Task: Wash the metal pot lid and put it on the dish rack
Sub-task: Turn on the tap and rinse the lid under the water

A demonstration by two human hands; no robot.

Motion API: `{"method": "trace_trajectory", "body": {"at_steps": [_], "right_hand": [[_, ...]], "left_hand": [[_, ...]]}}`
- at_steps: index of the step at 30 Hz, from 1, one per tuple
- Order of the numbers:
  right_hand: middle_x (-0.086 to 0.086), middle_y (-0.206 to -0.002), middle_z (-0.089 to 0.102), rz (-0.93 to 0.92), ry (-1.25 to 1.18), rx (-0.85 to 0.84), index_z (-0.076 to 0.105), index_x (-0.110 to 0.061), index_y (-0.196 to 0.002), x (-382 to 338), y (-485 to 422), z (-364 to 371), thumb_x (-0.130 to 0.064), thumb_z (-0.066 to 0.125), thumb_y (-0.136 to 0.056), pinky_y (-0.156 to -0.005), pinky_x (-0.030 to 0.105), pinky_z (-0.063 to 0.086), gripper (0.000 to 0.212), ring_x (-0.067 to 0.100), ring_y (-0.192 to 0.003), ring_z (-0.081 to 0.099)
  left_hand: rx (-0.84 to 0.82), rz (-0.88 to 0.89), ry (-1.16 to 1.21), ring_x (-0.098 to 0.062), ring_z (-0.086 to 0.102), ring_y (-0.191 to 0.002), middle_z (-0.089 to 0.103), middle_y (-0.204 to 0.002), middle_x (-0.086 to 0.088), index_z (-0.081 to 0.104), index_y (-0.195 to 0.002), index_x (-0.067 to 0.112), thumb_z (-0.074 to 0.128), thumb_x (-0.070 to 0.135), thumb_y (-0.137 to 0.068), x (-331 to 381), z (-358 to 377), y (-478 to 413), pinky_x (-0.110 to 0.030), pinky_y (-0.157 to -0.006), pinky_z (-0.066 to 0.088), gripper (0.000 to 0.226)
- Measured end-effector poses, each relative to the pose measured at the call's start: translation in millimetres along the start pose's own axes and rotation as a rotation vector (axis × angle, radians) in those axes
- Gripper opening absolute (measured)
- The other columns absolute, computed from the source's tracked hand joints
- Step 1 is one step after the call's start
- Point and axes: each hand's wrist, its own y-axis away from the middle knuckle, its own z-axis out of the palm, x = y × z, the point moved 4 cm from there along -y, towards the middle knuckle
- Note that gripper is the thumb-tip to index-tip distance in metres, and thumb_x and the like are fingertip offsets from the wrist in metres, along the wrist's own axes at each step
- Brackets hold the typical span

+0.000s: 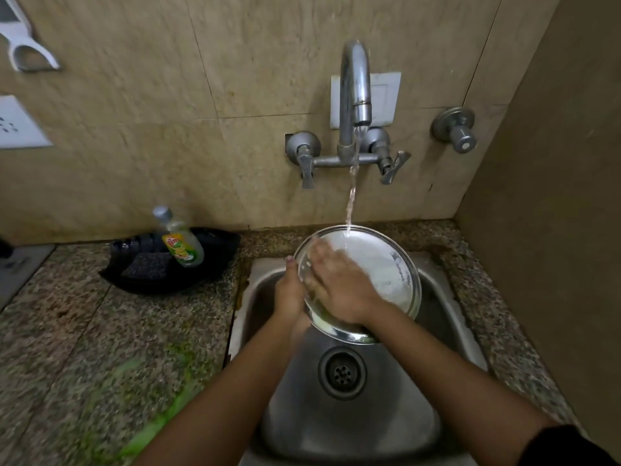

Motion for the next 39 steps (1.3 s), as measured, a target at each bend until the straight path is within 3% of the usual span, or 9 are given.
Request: {"method": "trace_trajectory", "body": {"at_steps": [4, 7, 11, 15, 18, 26, 30, 34, 39], "right_hand": [[-0.005, -0.161, -0.006, -0.249, 0.088, -0.093, -0.003, -0.023, -0.152, -1.7, 45.8, 2.1, -0.047, 0.024, -0.100, -0.119, 0.030, -0.002, 0.064, 0.009, -0.147, -0.008], [-0.001, -0.161, 0.000, -0.045, 0.173, -0.021, 0.001, -0.021, -0.152, 52.8, 55.6, -9.4, -0.050, 0.027, -0.096, -0.120, 0.033, 0.002, 0.068, 0.015, -0.148, -0.001], [0.010, -0.161, 0.009, 0.230, 0.183, 0.149, 0.011, -0.010, -0.151, 61.3, 13.1, -20.2, -0.049, 0.027, -0.095, -0.119, 0.036, 0.005, 0.070, 0.022, -0.148, 0.006], [0.006, -0.161, 0.000, -0.065, 0.037, 0.009, 0.004, -0.012, -0.152, -5.5, -3.1, -3.2, -0.036, 0.028, -0.100, -0.121, 0.035, 0.004, 0.062, 0.018, -0.148, -0.001], [-0.005, -0.160, -0.007, -0.210, 0.026, -0.127, -0.002, -0.023, -0.152, -5.4, 41.7, 1.7, -0.040, 0.020, -0.101, -0.118, 0.030, -0.002, 0.058, 0.009, -0.147, -0.008], [0.010, -0.161, 0.012, 0.344, 0.150, 0.135, 0.010, -0.009, -0.151, 81.2, 19.5, -11.6, -0.051, 0.028, -0.095, -0.119, 0.038, 0.007, 0.073, 0.023, -0.148, 0.007], [0.003, -0.162, 0.002, 0.002, 0.056, 0.039, 0.004, -0.015, -0.152, 11.8, -5.4, -0.1, -0.043, 0.022, -0.098, -0.121, 0.040, 0.005, 0.064, 0.014, -0.148, -0.003], [-0.007, -0.161, -0.005, -0.239, 0.072, -0.077, -0.002, -0.024, -0.152, 0.7, 50.3, 3.5, -0.045, 0.021, -0.100, -0.118, 0.028, -0.002, 0.060, 0.006, -0.147, -0.008], [-0.001, -0.160, -0.001, 0.121, 0.216, 0.030, 0.003, -0.020, -0.152, 88.1, 69.2, -15.7, -0.053, 0.025, -0.094, -0.117, 0.029, 0.000, 0.070, 0.016, -0.149, 0.001]], "left_hand": [[-0.010, -0.005, 0.021, -0.033, 0.067, -0.101, 0.071, -0.107, -0.017, 0.067, -0.110, 0.009, 0.043, 0.067, -0.083, 23.7, 5.3, 7.3, -0.044, -0.098, 0.048, 0.068], [0.081, 0.066, -0.060, -0.028, 0.068, -0.088, 0.072, -0.095, -0.014, 0.069, -0.093, 0.015, 0.039, 0.060, -0.090, 29.8, -2.7, 4.6, -0.044, -0.087, 0.054, 0.055], [0.004, 0.002, -0.037, -0.032, 0.068, -0.101, 0.073, -0.107, -0.013, 0.070, -0.106, 0.014, 0.045, 0.071, -0.076, 6.8, 4.9, 5.3, -0.050, -0.096, 0.050, 0.068], [-0.001, 0.010, -0.014, -0.025, 0.069, -0.102, 0.072, -0.110, -0.011, 0.070, -0.107, 0.014, 0.045, 0.061, -0.086, 8.0, 14.1, 11.5, -0.039, -0.098, 0.049, 0.057], [0.053, -0.071, 0.000, -0.032, 0.067, -0.104, 0.071, -0.112, -0.015, 0.068, -0.111, 0.011, 0.048, 0.073, -0.072, 1.1, -4.6, -8.4, -0.046, -0.103, 0.045, 0.076], [0.092, -0.033, -0.024, -0.032, 0.069, -0.091, 0.073, -0.094, -0.015, 0.070, -0.099, 0.008, 0.043, 0.050, -0.094, 0.8, 3.1, 17.2, -0.046, -0.086, 0.055, 0.050], [-0.003, -0.058, -0.035, -0.021, 0.069, -0.084, 0.072, -0.094, -0.011, 0.067, -0.103, 0.010, 0.039, 0.050, -0.095, 5.3, 21.5, 26.4, -0.028, -0.068, 0.055, 0.049], [0.015, -0.048, 0.029, -0.030, 0.066, -0.102, 0.069, -0.114, -0.009, 0.064, -0.110, 0.008, 0.046, 0.071, -0.079, 15.0, 8.9, 12.0, -0.039, -0.092, 0.051, 0.073], [0.087, 0.016, -0.027, -0.033, 0.068, -0.094, 0.073, -0.097, -0.015, 0.070, -0.090, 0.015, 0.043, 0.061, -0.088, 17.5, -5.7, 6.6, -0.051, -0.092, 0.052, 0.053]]}}
